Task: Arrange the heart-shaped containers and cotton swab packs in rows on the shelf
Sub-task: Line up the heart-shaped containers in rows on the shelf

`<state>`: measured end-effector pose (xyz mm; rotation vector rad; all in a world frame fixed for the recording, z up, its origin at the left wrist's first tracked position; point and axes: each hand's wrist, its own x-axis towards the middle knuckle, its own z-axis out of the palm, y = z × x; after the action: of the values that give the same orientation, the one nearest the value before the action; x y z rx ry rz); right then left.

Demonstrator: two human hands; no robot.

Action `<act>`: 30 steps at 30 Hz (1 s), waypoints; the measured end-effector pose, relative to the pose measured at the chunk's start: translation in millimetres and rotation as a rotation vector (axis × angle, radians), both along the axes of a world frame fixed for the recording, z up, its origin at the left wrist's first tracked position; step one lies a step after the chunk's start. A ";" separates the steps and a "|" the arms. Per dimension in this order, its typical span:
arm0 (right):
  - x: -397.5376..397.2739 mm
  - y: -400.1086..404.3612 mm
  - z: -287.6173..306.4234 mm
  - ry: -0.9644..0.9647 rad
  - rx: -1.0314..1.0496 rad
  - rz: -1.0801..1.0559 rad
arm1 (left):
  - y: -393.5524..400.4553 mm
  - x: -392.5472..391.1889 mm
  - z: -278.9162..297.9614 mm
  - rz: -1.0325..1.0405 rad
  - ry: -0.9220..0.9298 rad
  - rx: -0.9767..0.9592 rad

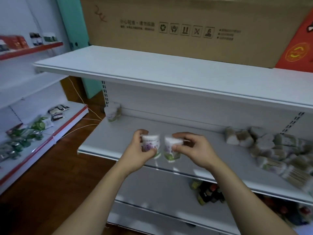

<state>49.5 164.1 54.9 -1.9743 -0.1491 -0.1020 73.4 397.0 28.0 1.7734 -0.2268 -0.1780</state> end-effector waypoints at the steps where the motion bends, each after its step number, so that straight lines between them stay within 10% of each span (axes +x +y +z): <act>1: 5.2 15.3 -2.0 -0.043 -0.083 -0.048 | 16.3 1.1 -1.7 0.011 -0.009 0.033; 30: 200.2 255.2 -77.0 -0.343 -0.955 0.103 | 229.1 114.3 -29.1 0.103 0.095 0.190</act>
<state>249.7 419.3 -22.1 -2.8779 -0.6117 -0.3532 187.7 626.1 -1.1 1.9547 -0.0511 -0.2145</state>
